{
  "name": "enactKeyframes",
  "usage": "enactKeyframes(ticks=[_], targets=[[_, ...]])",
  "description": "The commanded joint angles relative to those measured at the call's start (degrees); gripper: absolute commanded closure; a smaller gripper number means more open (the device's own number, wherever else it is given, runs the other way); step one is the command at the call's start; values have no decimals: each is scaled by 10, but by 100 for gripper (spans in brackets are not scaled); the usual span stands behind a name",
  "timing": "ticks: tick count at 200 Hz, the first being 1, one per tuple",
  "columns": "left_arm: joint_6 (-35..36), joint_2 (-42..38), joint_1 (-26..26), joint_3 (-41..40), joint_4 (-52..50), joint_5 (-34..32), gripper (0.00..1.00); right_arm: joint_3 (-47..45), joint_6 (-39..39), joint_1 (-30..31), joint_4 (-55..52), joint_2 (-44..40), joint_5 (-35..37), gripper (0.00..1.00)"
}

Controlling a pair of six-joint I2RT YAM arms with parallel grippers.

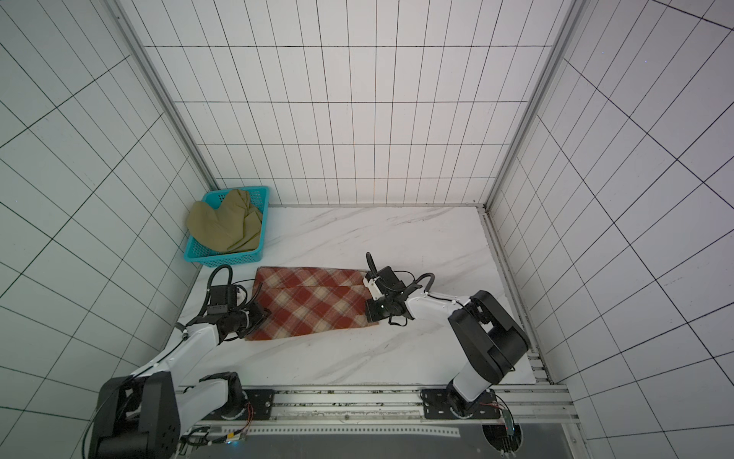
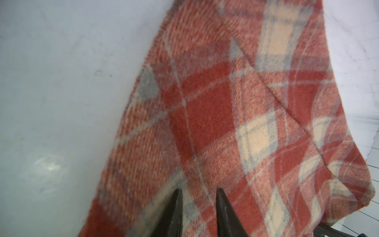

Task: Fold and stack skirts
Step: Rotate the skirt at the center of the table, then fold the skirt at the center of the table.

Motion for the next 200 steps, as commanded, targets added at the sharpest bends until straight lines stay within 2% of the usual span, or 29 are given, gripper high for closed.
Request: enactKeyframes(ticks=[1, 29, 54, 93, 132, 177, 200], targets=[[2, -45, -7, 11, 13, 1, 71, -10, 7, -18, -30, -38, -26, 96], [-9, -62, -51, 52, 27, -9, 71, 6, 21, -80, -29, -93, -106, 90], [-23, -30, -121, 98, 48, -33, 71, 28, 1, -117, -30, -108, -142, 72], [-50, 54, -228, 153, 118, -48, 71, 81, -22, -134, -11, -62, -158, 71], [-54, 147, -300, 188, 149, -54, 72, 112, -10, -139, 40, 15, -161, 75], [-76, 213, -344, 215, 187, -61, 73, 154, -11, -147, 28, 53, -156, 79], [-76, 243, -354, 231, 197, -62, 73, 170, -10, -147, 11, 39, -154, 73]])
